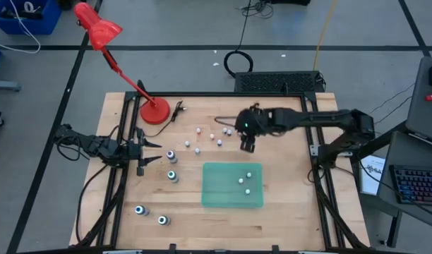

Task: Pick & Place food coloring
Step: Put the small orange food coloring bottle into the green bin

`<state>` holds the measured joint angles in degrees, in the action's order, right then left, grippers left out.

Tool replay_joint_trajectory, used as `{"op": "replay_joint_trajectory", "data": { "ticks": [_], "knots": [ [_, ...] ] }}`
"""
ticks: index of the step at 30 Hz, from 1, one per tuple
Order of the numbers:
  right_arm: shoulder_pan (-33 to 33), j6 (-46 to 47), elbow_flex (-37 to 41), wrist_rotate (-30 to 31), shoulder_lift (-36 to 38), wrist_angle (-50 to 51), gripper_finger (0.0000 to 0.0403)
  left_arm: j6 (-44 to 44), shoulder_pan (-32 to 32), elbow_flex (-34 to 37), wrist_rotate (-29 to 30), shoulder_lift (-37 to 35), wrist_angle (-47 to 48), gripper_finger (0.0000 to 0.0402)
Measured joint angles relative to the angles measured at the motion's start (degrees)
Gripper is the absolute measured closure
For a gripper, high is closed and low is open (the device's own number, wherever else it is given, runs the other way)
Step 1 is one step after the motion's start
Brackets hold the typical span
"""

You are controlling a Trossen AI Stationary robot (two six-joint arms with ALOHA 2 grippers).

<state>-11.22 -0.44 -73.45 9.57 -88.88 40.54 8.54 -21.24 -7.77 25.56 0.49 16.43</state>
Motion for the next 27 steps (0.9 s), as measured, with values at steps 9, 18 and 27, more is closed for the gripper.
{"op": "replay_joint_trajectory", "data": {
  "ticks": [9, 18, 27],
  "knots": [
    [-9.2, -5.4, 0.0, -6.3, -8.2, -3.5, 0.0209, 0.0, 0.0, 0.0, 0.0, 0.0, 0.0, 0.0215],
    [-10.4, -6.0, 0.0, -10.2, -16.0, -5.9, 0.0205, 0.0, 0.0, 0.0, 0.0, 0.0, 0.0, 0.0215],
    [-10.5, -6.3, 0.1, -11.4, -17.4, -6.8, 0.0205, 0.0, 0.0, 0.0, 0.0, 0.0, 0.0, 0.0215]
  ]
}}
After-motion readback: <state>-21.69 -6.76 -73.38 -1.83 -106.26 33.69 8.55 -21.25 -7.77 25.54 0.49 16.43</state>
